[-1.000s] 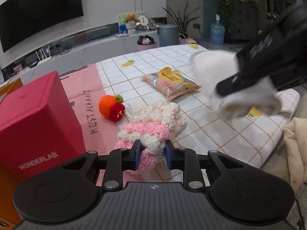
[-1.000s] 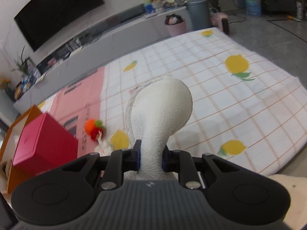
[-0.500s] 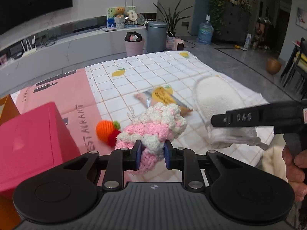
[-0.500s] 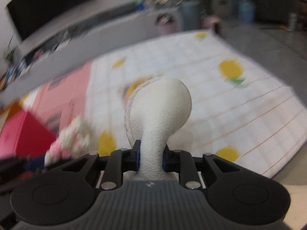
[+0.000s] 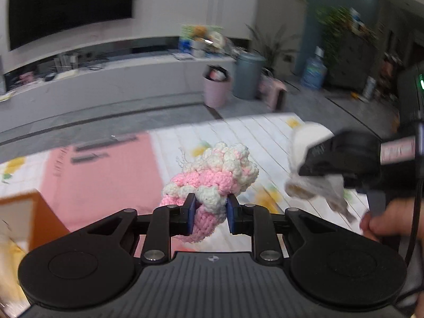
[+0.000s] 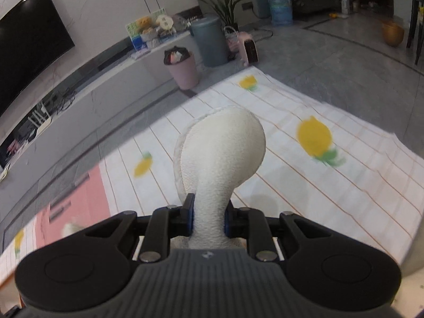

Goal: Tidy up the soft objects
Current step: 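Grasp the pink knitted pad with the left tool while the right tool holds the towel, then carry the pink pad and white towel with both tools over the orange box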

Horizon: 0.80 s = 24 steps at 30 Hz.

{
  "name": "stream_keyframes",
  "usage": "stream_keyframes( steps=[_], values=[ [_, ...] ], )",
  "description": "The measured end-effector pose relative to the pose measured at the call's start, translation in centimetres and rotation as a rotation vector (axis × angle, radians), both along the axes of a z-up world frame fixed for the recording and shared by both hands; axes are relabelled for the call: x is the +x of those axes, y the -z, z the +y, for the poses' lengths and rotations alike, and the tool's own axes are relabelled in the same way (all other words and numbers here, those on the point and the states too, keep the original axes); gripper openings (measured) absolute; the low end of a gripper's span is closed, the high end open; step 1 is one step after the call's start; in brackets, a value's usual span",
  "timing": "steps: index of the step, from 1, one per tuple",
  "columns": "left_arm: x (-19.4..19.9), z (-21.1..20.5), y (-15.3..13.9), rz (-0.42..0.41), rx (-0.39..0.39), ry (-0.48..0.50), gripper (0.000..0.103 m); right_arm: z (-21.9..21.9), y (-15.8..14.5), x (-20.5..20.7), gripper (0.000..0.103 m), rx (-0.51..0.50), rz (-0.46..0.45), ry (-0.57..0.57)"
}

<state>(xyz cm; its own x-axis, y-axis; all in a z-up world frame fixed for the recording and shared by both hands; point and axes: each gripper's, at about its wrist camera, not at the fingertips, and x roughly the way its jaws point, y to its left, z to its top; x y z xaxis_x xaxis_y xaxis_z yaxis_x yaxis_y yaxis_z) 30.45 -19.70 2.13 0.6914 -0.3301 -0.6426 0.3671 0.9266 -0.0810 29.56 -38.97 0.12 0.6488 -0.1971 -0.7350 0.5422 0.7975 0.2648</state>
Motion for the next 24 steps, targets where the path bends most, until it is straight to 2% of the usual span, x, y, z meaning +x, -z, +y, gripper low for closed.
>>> stream_keyframes(
  steps=[2, 3, 6, 9, 14, 18, 21, 24],
  values=[
    [1.9, 2.1, -1.1, -0.007, -0.017, -0.052, 0.026, 0.9, -0.4, 1.0, 0.018, -0.006, -0.001, -0.005],
    [2.6, 3.2, -1.6, -0.006, -0.018, -0.073, 0.026, 3.2, -1.2, 2.9, 0.018, -0.005, -0.001, -0.059],
    [4.4, 6.9, -2.6, 0.01, 0.031, -0.127, 0.026, 8.1, -3.0, 4.7, 0.018, -0.034, -0.032, -0.158],
    [4.9, 12.1, -3.5, 0.015, 0.001, -0.212, 0.026, 13.5, -4.8, 5.5, 0.018, -0.019, -0.083, -0.28],
    [3.0, 20.9, -4.9, 0.009, -0.016, -0.341, 0.026, 22.7, -6.6, 5.1, 0.018, 0.029, -0.123, -0.476],
    [0.1, 26.0, -4.9, 0.022, -0.039, -0.407, 0.026, 28.7, -7.0, 3.4, 0.019, 0.037, -0.111, -0.679],
    [-1.4, 28.4, -4.2, 0.064, -0.103, -0.405, 0.026, 31.4, -6.9, 1.8, 0.019, 0.041, -0.088, -0.788],
    [-2.4, 30.0, -3.0, 0.069, -0.16, -0.383, 0.026, 32.4, -6.5, 0.5, 0.019, 0.058, -0.048, -0.859]
  ],
)
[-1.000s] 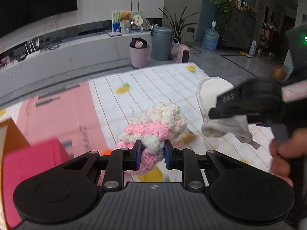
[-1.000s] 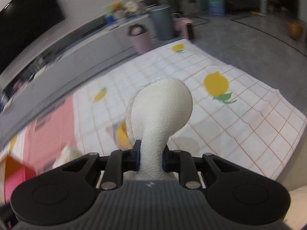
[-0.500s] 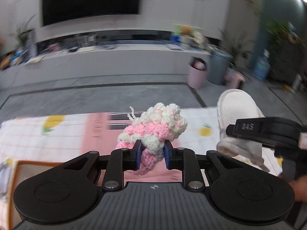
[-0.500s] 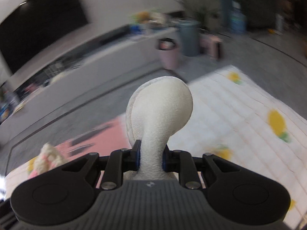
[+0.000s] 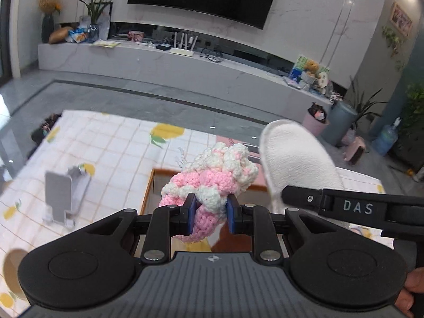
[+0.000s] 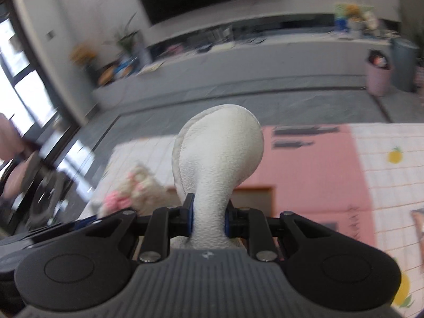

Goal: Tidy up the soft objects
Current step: 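Carry the pink pad and white towel with both tools over the orange box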

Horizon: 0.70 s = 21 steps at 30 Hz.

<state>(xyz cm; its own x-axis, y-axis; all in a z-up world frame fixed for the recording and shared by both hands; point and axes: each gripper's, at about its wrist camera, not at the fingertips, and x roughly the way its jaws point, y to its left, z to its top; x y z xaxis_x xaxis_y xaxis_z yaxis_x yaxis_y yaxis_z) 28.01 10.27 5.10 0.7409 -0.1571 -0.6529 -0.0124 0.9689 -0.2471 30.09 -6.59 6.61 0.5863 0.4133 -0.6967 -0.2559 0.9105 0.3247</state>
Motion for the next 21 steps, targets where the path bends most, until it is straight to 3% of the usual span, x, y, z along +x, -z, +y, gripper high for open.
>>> stream_keyframes(
  steps=[4, 9, 13, 16, 21],
  values=[
    [-0.2, 0.0, 2.3, 0.006, -0.019, 0.041, 0.026, -0.7, 1.0, -1.3, 0.019, -0.023, 0.016, -0.025],
    [-0.5, 0.4, 4.9, -0.017, -0.098, 0.012, 0.026, -1.4, 2.6, -2.1, 0.019, -0.033, 0.035, -0.028],
    [-0.1, 0.4, 6.2, -0.064, -0.063, -0.05, 0.026, -0.7, 2.9, -2.5, 0.019, -0.06, 0.026, -0.041],
    [1.1, 0.6, 6.9, -0.011, -0.057, -0.062, 0.026, -0.2, 2.6, -2.4, 0.019, -0.077, 0.006, -0.052],
    [2.1, 0.3, 7.7, 0.031, 0.018, -0.066, 0.026, 0.6, 2.4, -1.7, 0.021, -0.086, -0.029, -0.021]
  ],
)
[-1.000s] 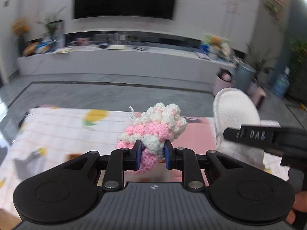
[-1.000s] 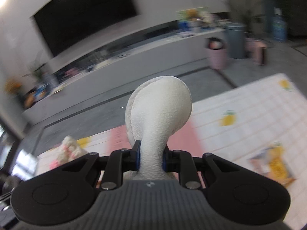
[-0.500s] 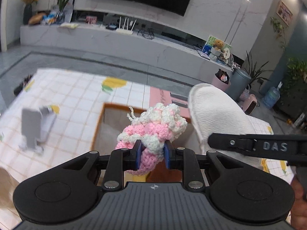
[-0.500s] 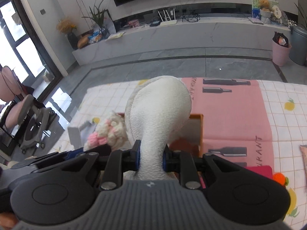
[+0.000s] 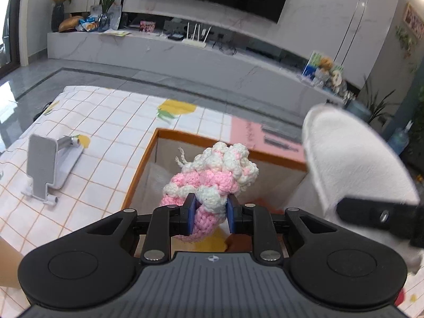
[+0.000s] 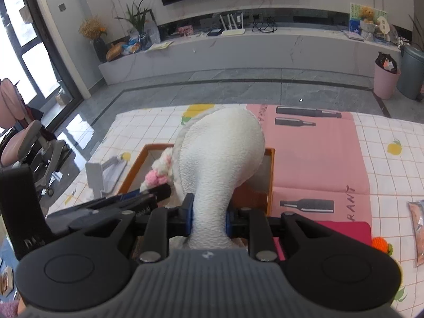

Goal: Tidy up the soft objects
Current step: 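Carry the pink pad and white towel with both tools over the orange box, then open both tools to drop the pad and towel into the orange box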

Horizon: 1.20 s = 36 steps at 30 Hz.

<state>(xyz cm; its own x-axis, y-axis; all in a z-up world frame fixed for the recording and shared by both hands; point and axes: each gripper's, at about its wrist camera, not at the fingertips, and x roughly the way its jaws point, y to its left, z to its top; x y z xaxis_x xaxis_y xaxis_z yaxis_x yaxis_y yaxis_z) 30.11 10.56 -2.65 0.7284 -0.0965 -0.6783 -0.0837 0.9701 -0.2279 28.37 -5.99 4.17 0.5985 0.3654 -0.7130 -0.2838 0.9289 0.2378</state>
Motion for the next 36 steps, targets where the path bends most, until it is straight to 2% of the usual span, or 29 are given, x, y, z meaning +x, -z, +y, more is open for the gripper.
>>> stream_keyframes(
  steps=[3, 6, 9, 11, 12, 15, 18, 22, 25, 30, 36],
  values=[
    [0.4, -0.2, 0.6, 0.024, 0.018, 0.017, 0.027, 1.1, 0.5, 0.7, 0.021, -0.06, -0.012, 0.009],
    [0.2, -0.3, 0.8, 0.019, 0.047, 0.021, 0.032, 1.3, 1.3, 1.5, 0.021, -0.025, 0.02, 0.0],
    [-0.2, -0.3, 0.8, -0.013, 0.047, 0.003, 0.036, 1.7, 1.8, 2.0, 0.021, -0.044, 0.028, -0.022],
    [-0.5, -0.3, 0.3, -0.039, 0.045, 0.018, 0.049, 1.7, 2.0, 2.4, 0.021, -0.049, 0.04, -0.029],
    [-0.5, -0.3, -0.1, -0.046, 0.03, 0.039, 0.062, 1.6, 2.0, 2.6, 0.021, -0.045, 0.051, -0.029],
    [-0.9, 0.5, -0.7, -0.06, -0.041, 0.073, 0.07, 1.5, 1.9, 2.8, 0.02, -0.051, 0.061, -0.026],
    [-1.5, 2.0, -1.6, -0.051, -0.123, 0.062, 0.071, 1.6, 0.9, 2.6, 0.02, -0.083, 0.039, -0.036],
    [-3.1, 4.0, -4.2, -0.101, -0.132, 0.067, 0.071, 2.3, 0.1, 2.3, 0.021, -0.093, 0.047, -0.06],
    [-4.1, 5.1, -5.8, -0.132, -0.084, 0.052, 0.072, 3.5, 0.4, 2.4, 0.021, -0.114, 0.07, -0.091],
    [-4.4, 5.8, -5.8, -0.113, 0.08, -0.004, 0.072, 5.8, 3.7, 3.6, 0.021, -0.188, 0.171, -0.085],
    [-3.4, 7.5, -4.6, -0.055, 0.047, -0.034, 0.072, 7.7, 7.5, 5.3, 0.021, -0.292, 0.223, -0.055]
  ],
)
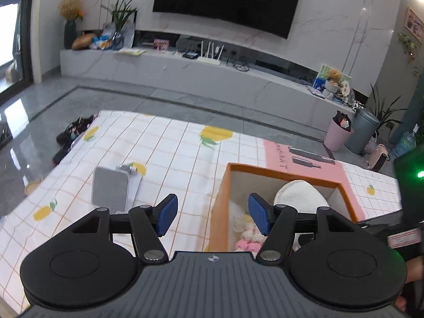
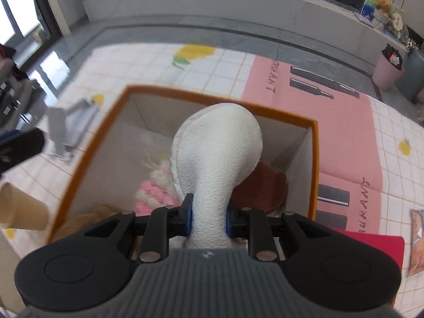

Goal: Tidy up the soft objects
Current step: 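Open both tools to drop the pad and towel into the orange box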

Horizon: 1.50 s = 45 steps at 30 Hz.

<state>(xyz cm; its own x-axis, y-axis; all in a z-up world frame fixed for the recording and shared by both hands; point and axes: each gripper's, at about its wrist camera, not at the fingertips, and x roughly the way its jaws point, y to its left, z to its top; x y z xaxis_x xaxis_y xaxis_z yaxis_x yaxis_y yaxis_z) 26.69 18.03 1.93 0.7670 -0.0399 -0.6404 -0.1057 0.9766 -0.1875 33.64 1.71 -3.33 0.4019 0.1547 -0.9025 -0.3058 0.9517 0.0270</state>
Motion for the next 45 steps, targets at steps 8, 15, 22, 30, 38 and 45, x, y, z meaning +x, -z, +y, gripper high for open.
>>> stream_keyframes(
  steps=[8, 15, 22, 30, 38, 45],
  values=[
    [0.1, 0.2, 0.8, 0.002, -0.001, 0.034, 0.072, 0.4, 2.8, 1.2, 0.021, -0.051, 0.045, 0.044],
    [0.1, 0.2, 1.1, 0.021, 0.004, 0.035, 0.071, -0.1, -2.1, -0.4, 0.049, -0.07, -0.038, -0.04],
    [-0.3, 0.7, 0.5, 0.008, -0.014, 0.022, 0.071, -0.7, -3.8, -0.4, 0.05, -0.005, -0.01, -0.074],
    [0.0, 0.8, 1.1, 0.028, -0.012, 0.02, 0.071, -1.8, -2.8, -0.2, 0.062, -0.13, 0.09, -0.031],
    [-0.2, 0.4, 0.8, 0.024, -0.01, 0.024, 0.071, -1.8, -9.2, -2.0, 0.061, -0.072, -0.091, -0.171],
    [-0.3, 0.1, 0.9, 0.025, -0.007, 0.034, 0.071, 1.3, -1.9, 0.3, 0.0, -0.235, -0.044, -0.204]
  ],
)
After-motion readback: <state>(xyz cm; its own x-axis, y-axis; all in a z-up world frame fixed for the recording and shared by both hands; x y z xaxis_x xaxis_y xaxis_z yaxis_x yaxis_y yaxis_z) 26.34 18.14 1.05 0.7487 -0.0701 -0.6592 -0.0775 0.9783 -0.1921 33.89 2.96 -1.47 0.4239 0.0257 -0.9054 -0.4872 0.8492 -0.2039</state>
